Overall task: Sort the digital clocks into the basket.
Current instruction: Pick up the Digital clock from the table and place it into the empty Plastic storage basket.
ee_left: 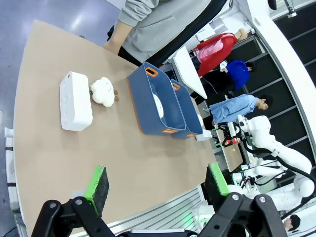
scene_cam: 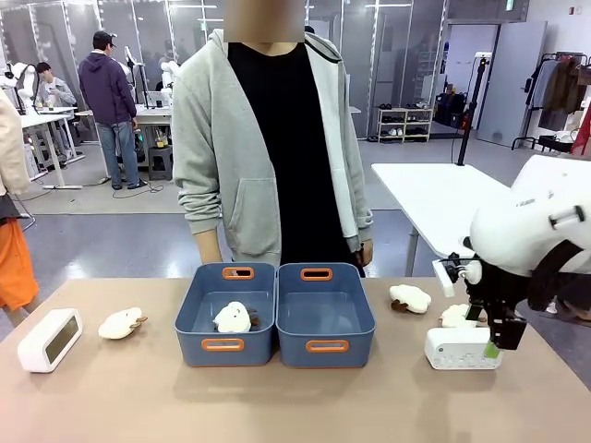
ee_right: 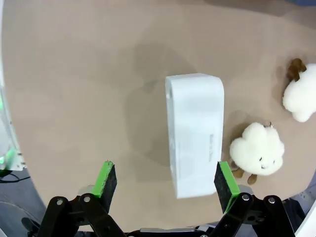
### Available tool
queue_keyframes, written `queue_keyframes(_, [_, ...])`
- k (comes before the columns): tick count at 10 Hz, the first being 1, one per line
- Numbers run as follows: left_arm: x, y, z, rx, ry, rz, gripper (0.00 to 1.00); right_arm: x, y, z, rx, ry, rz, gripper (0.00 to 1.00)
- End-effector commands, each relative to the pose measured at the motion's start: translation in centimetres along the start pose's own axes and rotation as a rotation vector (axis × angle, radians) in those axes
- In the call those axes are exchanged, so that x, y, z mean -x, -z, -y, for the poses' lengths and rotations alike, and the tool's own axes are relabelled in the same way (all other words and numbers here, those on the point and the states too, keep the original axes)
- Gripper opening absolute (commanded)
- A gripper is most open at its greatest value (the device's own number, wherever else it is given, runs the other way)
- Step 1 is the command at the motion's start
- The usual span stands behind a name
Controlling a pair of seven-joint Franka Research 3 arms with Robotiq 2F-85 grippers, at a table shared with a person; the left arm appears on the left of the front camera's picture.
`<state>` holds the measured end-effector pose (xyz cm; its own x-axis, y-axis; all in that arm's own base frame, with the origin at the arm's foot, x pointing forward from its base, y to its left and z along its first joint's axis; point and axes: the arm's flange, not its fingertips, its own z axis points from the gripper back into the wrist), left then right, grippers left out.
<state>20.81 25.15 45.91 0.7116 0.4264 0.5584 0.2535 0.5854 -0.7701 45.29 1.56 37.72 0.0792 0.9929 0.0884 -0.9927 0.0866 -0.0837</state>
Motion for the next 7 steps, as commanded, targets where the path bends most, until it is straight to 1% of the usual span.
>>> queue_keyframes(1, [-0.3,-0.2,0.0,0.022,0.024,0.014,1.0,-0.2,1.2,1.5,0.02,-0.037,0.02,1.0])
queue_keyframes(2, [-0.3,-0.2,0.0,0.022,0.024,0.014,1.0,-0.2,2.3,2.2,0.006,-0.028,-0.001,1.0])
queue_keyframes(4, [-0.3,-0.2,0.0,0.022,0.024,0.014,1.0,-0.2,4.0,2.8,0.011,-0.043,0.003,1.0])
queue_keyframes(5, [-0.3,-0.2,0.0,0.022,0.024,0.014,1.0,-0.2,4.9,3.1,-0.023,-0.035,-0.002,1.0])
queue_keyframes(6, [-0.3,-0.2,0.0,0.022,0.024,0.014,1.0,0.1,5.3,3.6,-0.039,-0.021,0.016,1.0])
queue_keyframes(7, [-0.3,-0.2,0.0,0.022,0.024,0.014,1.0,0.1,5.3,3.6,-0.042,-0.02,0.011,0.43])
